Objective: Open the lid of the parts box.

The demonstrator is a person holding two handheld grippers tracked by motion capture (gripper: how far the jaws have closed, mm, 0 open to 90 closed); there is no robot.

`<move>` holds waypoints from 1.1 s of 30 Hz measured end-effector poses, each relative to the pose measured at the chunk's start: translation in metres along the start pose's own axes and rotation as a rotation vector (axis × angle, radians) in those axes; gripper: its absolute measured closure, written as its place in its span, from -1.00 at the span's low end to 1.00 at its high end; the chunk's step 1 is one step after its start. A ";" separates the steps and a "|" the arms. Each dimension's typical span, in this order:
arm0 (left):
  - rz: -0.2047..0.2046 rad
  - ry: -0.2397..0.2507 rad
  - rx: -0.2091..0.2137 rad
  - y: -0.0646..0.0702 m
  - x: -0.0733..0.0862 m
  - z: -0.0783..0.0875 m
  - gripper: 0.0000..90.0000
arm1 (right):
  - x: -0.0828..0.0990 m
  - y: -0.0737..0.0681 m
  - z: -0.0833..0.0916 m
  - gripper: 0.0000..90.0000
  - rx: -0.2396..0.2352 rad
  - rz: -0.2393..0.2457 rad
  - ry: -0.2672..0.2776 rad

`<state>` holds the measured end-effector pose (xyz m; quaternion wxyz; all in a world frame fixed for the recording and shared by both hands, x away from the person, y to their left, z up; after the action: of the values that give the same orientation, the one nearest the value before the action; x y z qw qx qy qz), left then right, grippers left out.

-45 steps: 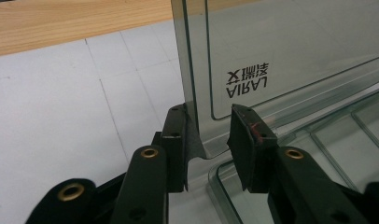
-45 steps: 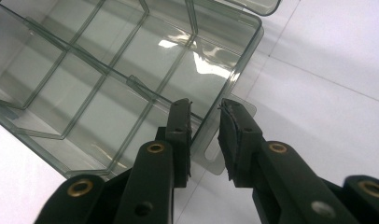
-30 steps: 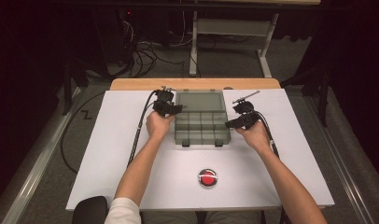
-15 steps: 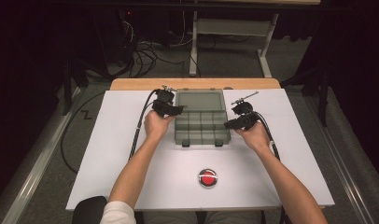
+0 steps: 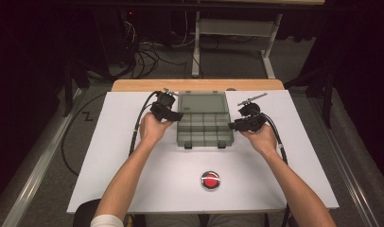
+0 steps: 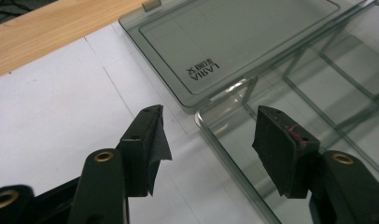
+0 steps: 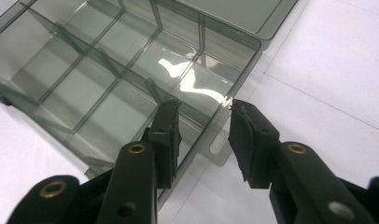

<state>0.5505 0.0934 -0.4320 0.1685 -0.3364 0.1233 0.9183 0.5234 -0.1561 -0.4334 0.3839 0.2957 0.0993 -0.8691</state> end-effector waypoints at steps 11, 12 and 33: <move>-0.047 0.041 0.007 0.009 0.004 0.026 -0.08 | 0.009 -0.005 0.018 0.25 -0.006 0.015 0.071; -0.053 0.048 0.008 0.010 0.005 0.028 -0.09 | 0.009 -0.006 0.020 0.24 -0.005 0.016 0.080; -0.113 0.122 0.069 0.014 0.032 0.068 -0.06 | 0.026 -0.008 0.044 0.07 0.011 0.010 0.200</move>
<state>0.4831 0.1112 -0.4007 0.2239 -0.3920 0.1456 0.8804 0.4842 -0.1838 -0.4136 0.3748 0.3835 0.1308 -0.8339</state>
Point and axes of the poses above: each handheld gripper's, and its own axes: z roughly backward along the jaws, x roughly out of its underside, y roughly to its right, the point moved 8 cm from there along -z, roughly forward along the jaws, and after that the axes turned 11 degrees about z, right-handed, at the moved point
